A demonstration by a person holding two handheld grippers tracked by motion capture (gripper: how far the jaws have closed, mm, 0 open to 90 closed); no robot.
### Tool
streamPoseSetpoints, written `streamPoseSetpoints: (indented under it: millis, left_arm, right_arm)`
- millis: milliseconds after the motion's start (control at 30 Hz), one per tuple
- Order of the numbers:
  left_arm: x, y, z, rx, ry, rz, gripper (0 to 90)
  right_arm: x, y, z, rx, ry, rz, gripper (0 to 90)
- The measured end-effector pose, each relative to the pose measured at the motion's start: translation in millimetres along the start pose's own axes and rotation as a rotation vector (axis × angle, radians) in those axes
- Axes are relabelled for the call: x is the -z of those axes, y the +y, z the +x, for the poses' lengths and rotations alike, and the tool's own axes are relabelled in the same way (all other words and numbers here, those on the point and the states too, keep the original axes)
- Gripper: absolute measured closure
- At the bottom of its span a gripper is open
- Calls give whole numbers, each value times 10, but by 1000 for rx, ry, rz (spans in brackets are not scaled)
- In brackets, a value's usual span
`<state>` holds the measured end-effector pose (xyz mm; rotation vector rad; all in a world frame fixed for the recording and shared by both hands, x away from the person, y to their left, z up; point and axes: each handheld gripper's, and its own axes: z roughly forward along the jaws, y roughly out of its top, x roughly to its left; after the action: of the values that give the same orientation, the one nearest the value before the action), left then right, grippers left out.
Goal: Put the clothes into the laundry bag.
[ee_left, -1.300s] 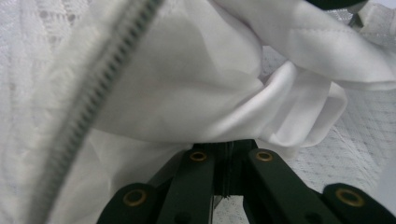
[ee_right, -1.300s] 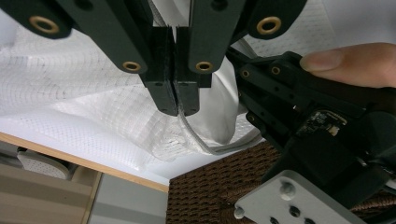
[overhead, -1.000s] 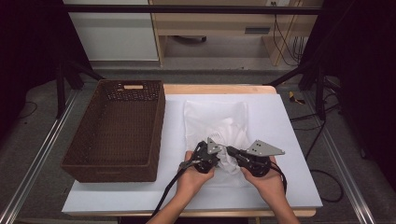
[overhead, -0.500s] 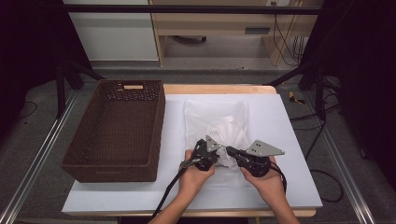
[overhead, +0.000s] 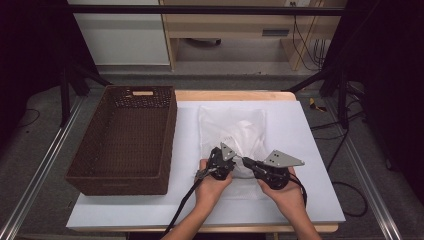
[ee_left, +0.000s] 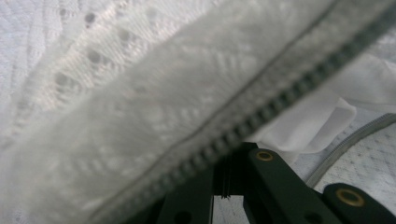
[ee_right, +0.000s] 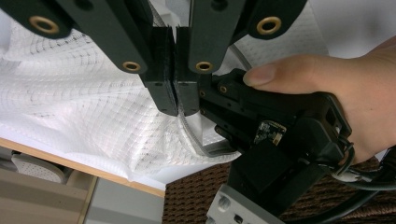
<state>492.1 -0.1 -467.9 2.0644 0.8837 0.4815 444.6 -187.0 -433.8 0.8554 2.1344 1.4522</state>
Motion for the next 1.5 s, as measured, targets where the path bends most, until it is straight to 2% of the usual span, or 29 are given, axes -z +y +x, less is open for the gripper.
streamPoseSetpoints:
  millis: [567, 933, 1200, 1500]
  left_arm:
    - [-102, 5, 38, 23, 25, -28, 900]
    - [-150, 19, 51, 24, 29, -22, 900]
    - [-191, 26, 59, 31, 28, -19, 900]
    - [-212, 42, 68, 32, 33, -15, 900]
  right_arm:
    - [-31, -19, -3, 4, 0, 25, 887]
    - [-56, -42, -23, -1, 2, 40, 886]
    - [-80, -88, -63, -17, 0, 71, 885]
    - [-88, -93, -68, -18, 2, 75, 885]
